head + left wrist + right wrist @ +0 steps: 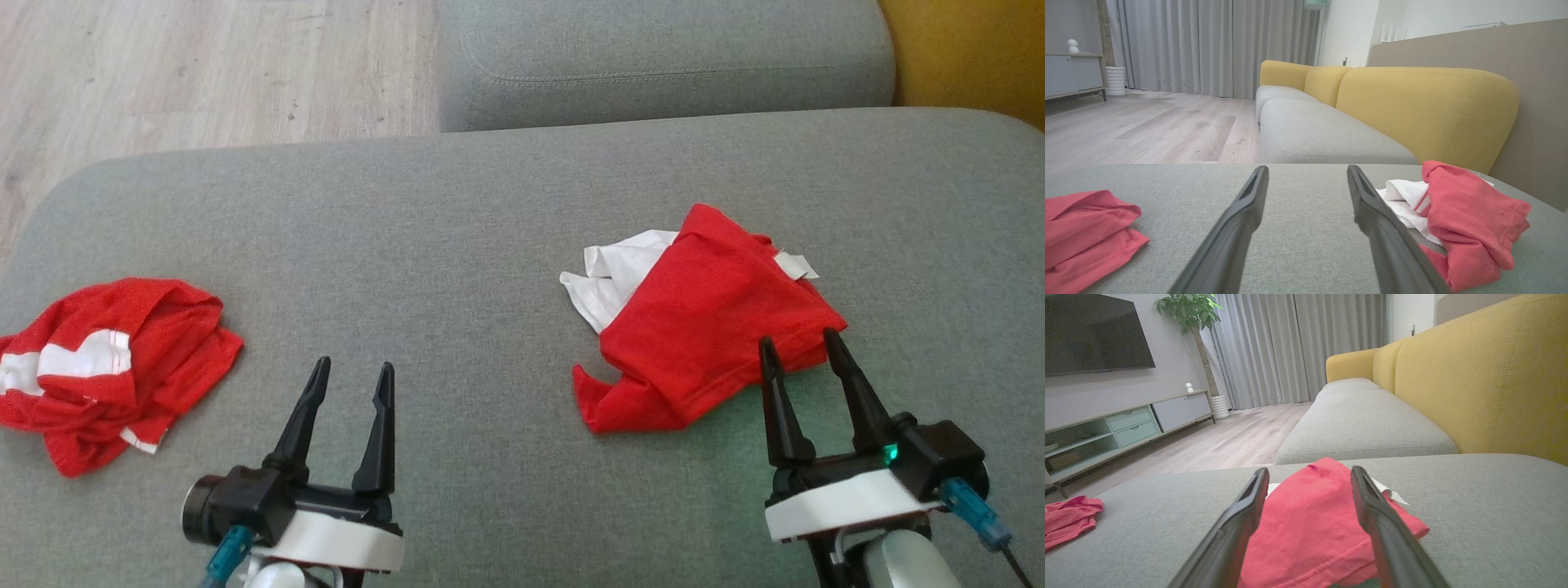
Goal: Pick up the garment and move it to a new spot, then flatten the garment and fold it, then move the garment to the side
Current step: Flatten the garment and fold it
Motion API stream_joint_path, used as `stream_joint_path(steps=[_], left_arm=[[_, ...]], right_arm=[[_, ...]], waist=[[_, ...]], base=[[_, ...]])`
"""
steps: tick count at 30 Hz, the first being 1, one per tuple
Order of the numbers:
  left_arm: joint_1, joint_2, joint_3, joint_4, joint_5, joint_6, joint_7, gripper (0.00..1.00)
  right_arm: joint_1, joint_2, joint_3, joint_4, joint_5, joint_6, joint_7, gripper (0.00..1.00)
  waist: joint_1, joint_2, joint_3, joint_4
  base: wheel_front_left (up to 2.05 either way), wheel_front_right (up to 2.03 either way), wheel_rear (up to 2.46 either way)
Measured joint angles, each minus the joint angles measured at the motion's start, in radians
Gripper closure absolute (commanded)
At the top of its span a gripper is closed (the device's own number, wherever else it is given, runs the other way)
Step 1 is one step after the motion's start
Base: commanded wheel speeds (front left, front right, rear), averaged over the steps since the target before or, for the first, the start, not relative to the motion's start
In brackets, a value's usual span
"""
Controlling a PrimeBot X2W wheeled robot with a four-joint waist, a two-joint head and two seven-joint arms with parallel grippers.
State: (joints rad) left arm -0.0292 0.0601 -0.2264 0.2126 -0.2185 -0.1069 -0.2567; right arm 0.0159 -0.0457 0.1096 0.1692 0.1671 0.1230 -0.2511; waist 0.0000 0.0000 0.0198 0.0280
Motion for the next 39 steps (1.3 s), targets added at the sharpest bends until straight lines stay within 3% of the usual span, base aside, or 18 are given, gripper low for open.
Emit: stream_joint_path(steps=[5,12,19,39], left_arm=[[0.000,-0.004,0.001,0.007,0.000,-0.008,0.000,0.00],[-0.001,-0.006,-0.002,0.021,0.002,-0.017,0.000,0.00],[-0.005,-0.007,-0.013,0.030,0.002,-0.018,0.000,0.00],[-0.028,-0.008,-0.031,0.043,0.001,-0.018,0.000,0.00]], right_arm=[[0.000,0.000,0.012,0.022,-0.001,0.000,0.000,0.00],[0.000,0.000,0.086,0.192,-0.055,0.000,0.000,0.00],[-0.027,0.000,0.092,0.310,-0.114,0.000,0.000,0.00],[-0.111,0.000,0.052,0.359,-0.117,0.000,0.000,0.00]], waist=[[0.0000,0.0000,0.001,0.006],[0.0000,0.0000,0.007,0.035],[0.0000,0.0000,0.030,0.068],[0.0001,0.0000,0.071,0.093]], base=[[0.00,0.00,0.00],[0.00,0.00,0.00],[0.00,0.00,0.00],[0.00,0.00,0.00]])
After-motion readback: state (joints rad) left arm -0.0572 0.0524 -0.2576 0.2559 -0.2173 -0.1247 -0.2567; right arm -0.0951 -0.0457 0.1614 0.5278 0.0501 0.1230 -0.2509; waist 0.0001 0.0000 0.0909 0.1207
